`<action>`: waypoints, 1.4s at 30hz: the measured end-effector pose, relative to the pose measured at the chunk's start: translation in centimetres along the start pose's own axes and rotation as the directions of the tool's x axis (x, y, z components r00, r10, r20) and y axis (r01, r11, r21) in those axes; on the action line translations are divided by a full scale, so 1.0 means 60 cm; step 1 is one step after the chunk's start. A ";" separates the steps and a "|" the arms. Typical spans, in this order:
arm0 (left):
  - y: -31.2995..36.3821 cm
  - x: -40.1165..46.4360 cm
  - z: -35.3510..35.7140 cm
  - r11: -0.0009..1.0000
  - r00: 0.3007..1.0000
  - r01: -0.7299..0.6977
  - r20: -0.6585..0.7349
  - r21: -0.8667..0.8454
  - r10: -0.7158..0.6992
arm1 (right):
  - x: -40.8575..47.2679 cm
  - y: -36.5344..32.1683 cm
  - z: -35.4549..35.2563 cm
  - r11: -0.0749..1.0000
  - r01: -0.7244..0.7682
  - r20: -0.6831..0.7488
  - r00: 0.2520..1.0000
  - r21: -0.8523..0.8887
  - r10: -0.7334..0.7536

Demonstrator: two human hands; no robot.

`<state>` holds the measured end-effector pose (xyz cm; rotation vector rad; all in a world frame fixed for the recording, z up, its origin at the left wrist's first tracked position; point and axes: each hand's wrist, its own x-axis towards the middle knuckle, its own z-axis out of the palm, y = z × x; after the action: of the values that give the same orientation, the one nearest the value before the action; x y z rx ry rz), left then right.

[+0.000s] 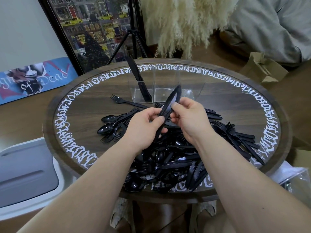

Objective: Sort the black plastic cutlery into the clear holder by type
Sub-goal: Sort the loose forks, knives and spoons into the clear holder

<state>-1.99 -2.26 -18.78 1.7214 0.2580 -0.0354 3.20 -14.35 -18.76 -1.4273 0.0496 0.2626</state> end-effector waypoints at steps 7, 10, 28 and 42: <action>0.002 0.001 -0.005 0.999 0.999 0.020 -0.042 0.025 -0.019 | 0.001 0.008 0.002 0.996 0.014 -0.012 1.000 -0.090 -0.016; 0.002 0.000 -0.007 0.998 1.000 0.004 0.003 0.068 -0.005 | 0.002 0.009 0.002 0.992 0.022 -0.040 0.999 -0.126 -0.027; -0.006 0.009 -0.005 0.912 0.993 -0.113 0.035 0.394 0.109 | -0.011 0.000 0.014 0.988 0.104 -0.027 0.994 -0.117 -0.108; 0.043 0.084 -0.126 0.596 0.959 -0.033 -0.142 0.803 0.245 | 0.029 -0.127 0.054 0.906 0.386 -0.068 0.913 -0.175 -0.402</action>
<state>2.50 5.52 -15.86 2.6650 0.3063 0.2129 6.08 -11.84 -11.22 -1.5726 -0.1796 -0.1465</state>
